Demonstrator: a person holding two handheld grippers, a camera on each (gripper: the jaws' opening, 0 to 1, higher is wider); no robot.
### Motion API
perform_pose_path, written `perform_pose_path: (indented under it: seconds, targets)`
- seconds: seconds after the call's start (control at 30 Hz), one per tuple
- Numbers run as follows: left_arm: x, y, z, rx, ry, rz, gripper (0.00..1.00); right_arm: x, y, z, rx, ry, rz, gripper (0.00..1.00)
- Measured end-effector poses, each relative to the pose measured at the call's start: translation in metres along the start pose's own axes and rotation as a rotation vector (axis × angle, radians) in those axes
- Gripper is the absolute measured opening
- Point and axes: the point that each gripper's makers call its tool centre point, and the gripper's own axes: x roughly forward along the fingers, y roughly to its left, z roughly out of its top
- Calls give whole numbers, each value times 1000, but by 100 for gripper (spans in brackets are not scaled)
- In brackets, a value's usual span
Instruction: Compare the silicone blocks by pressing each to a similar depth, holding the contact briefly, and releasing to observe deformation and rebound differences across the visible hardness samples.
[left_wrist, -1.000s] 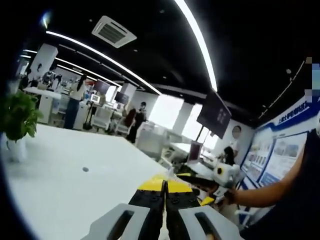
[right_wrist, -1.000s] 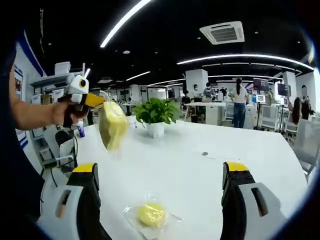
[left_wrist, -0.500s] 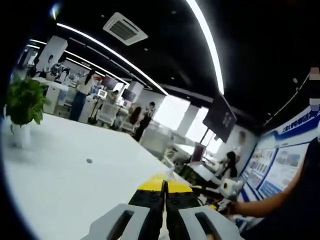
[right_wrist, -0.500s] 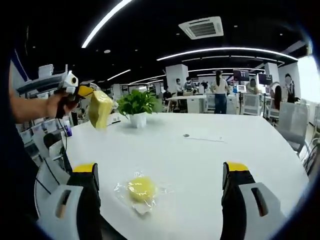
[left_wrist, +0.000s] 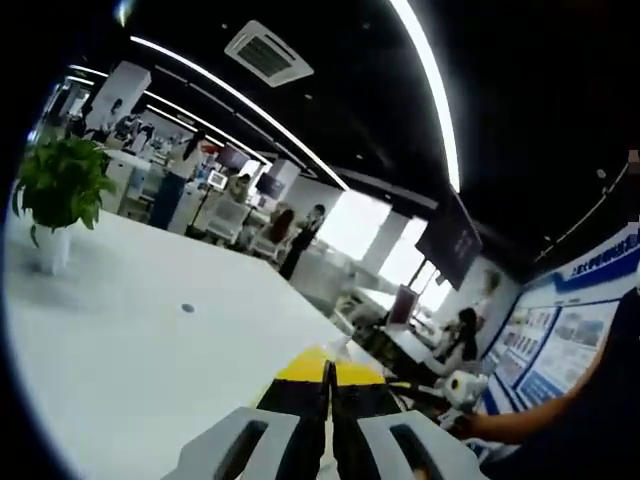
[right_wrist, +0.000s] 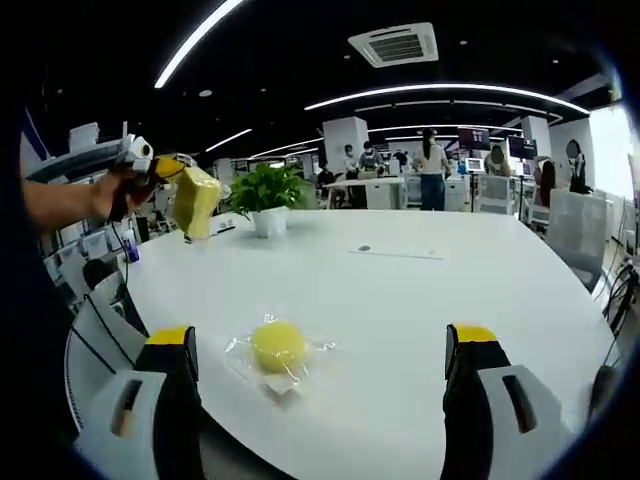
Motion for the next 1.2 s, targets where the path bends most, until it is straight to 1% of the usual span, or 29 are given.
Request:
perform_pose_path:
  seconds: [0.1, 0.17, 0.27, 0.37, 0.43, 0.5, 0.6, 0.73, 0.97, 1.2]
  targets:
    - [1, 4, -3, -9, -1, 8, 0, 1, 1, -3, -4, 10, 3, 96]
    - [2, 9, -10, -19, 6, 17, 0, 2, 2, -3, -4, 11, 0, 96]
    - [4, 16, -19, -14, 18, 31, 0, 4, 2, -5, 13, 20, 0, 96]
    - [5, 23, -27, -4, 24, 42, 0, 5, 3, -6, 12, 22, 1, 96]
    - [6, 26, -32, -26, 29, 44, 0, 5, 3, -7, 12, 24, -1, 96]
    - [7, 29, -35, -25, 35, 48, 0, 5, 3, -7, 11, 24, -2, 96]
    - [6, 36, -43, -24, 45, 67, 0, 5, 3, -7, 12, 23, -5, 96]
    - [5, 49, -56, -45, 53, 98, 0, 4, 3, -8, 13, 25, -6, 96]
    - [3, 57, -71, -89, 68, 112, 0, 3, 3, -12, 5, 23, -5, 96]
    - [1, 64, -82, -125, 61, 127, 0, 1, 2, -12, 12, 22, -11, 96]
